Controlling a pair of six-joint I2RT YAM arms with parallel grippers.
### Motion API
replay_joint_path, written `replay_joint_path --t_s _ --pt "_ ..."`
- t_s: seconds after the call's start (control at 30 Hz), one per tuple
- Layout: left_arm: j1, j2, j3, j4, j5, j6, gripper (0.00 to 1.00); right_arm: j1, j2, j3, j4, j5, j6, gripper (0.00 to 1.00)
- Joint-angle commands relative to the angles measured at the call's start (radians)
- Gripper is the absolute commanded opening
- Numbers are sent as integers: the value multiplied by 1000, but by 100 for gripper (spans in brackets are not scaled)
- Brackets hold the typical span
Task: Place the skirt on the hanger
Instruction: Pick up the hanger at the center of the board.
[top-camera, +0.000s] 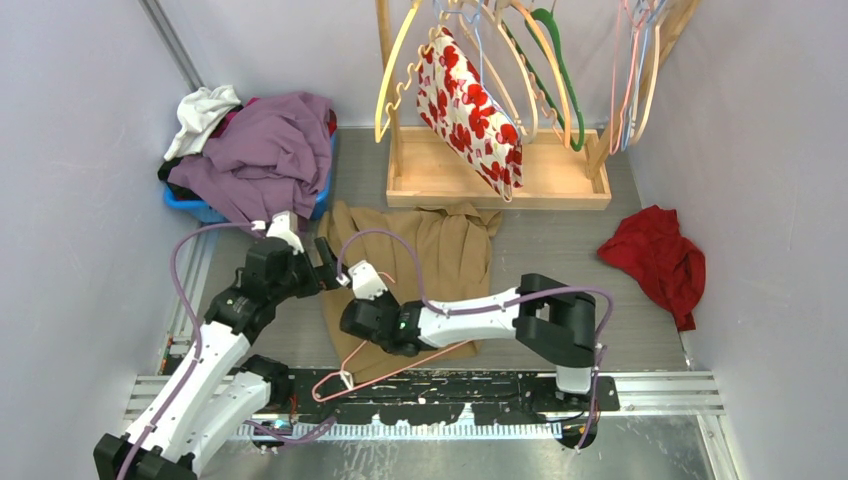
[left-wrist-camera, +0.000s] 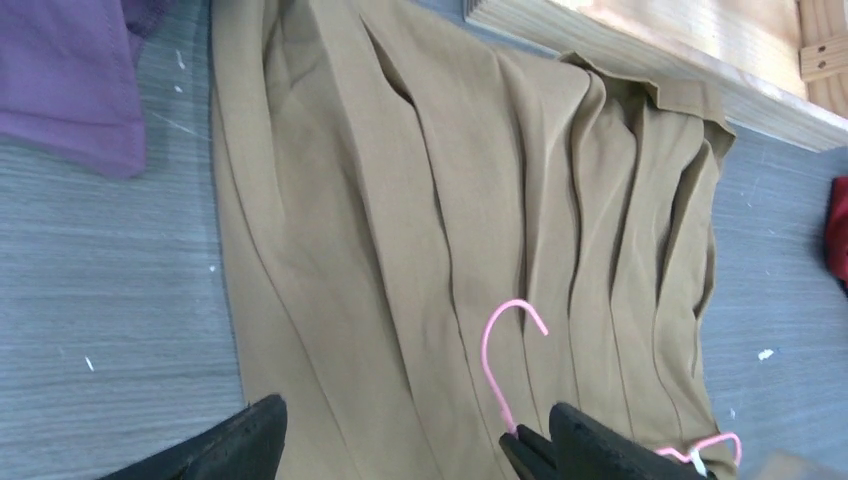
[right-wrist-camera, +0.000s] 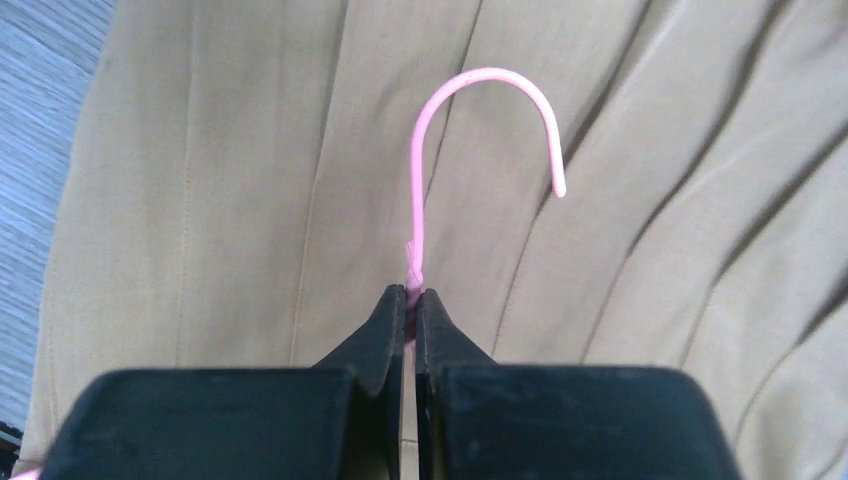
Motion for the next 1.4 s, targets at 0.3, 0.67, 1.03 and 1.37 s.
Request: replay_joint_path --t_s 0.3,0.67,1.03,1.37 --pt "5 -22 11 93 24 -28 100 91 -275 -145 193 450 -246 1" --pt "4 -33 36 81 26 -23 100 131 -470 -303 457 543 -373 1" --pt "5 -15 118 131 183 -5 98 190 -656 -428 778 568 -588 1" --pt "5 27 287 165 421 -27 97 214 -963 -346 562 388 -614 1"
